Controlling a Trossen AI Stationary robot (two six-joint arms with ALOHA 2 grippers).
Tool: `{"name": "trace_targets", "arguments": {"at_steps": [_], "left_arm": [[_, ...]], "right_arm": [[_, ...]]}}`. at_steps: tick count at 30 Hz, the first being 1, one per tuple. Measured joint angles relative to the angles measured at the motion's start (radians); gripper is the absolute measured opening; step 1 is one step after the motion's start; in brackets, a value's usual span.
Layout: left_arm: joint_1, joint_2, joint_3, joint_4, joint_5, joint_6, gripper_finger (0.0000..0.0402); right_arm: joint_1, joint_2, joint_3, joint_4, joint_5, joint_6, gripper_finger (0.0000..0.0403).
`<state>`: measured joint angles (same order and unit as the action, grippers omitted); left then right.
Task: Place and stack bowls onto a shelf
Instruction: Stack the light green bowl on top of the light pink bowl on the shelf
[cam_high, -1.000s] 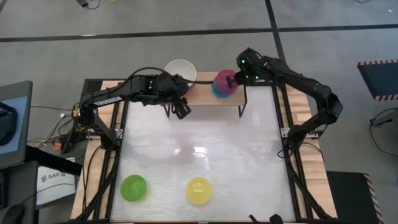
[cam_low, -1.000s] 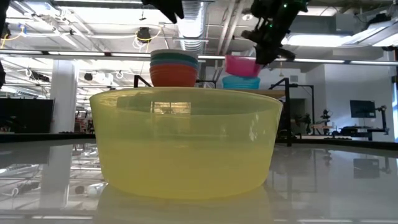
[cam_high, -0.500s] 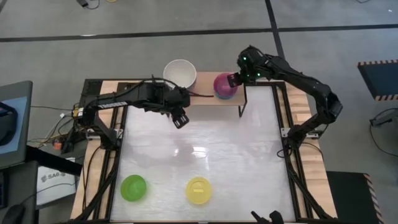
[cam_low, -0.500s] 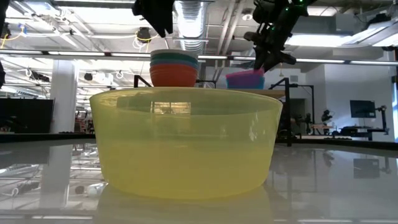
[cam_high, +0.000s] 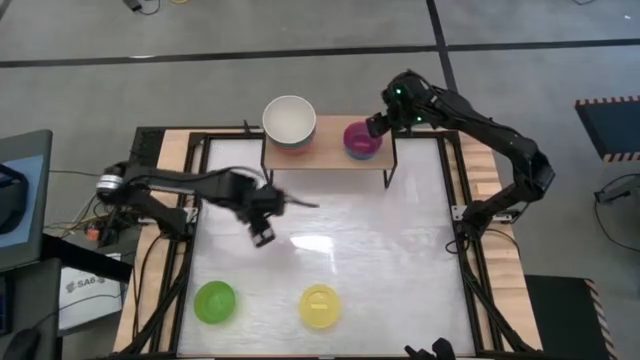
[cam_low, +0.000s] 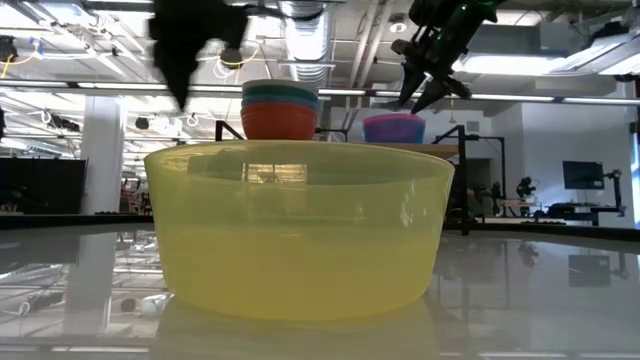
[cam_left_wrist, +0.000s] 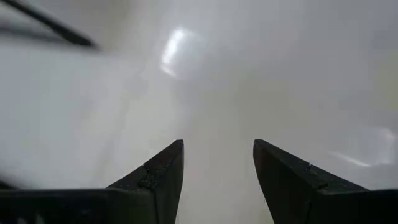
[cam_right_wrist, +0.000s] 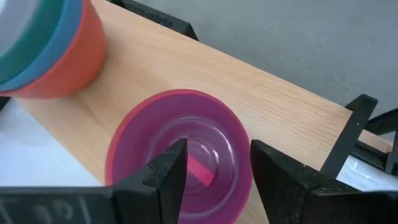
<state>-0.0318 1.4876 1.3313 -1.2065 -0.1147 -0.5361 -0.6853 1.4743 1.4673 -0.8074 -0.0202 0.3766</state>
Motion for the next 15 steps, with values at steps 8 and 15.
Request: {"name": "trace_targets", "arguments": {"at_steps": [8, 15], "left_arm": [[-0.179, -0.325, -0.496, 0.37, 0.358, -0.176, 0.0178], [-0.364, -0.417, -0.715, 0.513, 0.418, -0.313, 0.0178]], "right_arm": [[0.01, -0.026, 0.0, 0.03, 0.0, -0.012, 0.0203], [0.018, -0.028, 0.001, 0.043, 0.0, -0.009, 0.0203]]}}
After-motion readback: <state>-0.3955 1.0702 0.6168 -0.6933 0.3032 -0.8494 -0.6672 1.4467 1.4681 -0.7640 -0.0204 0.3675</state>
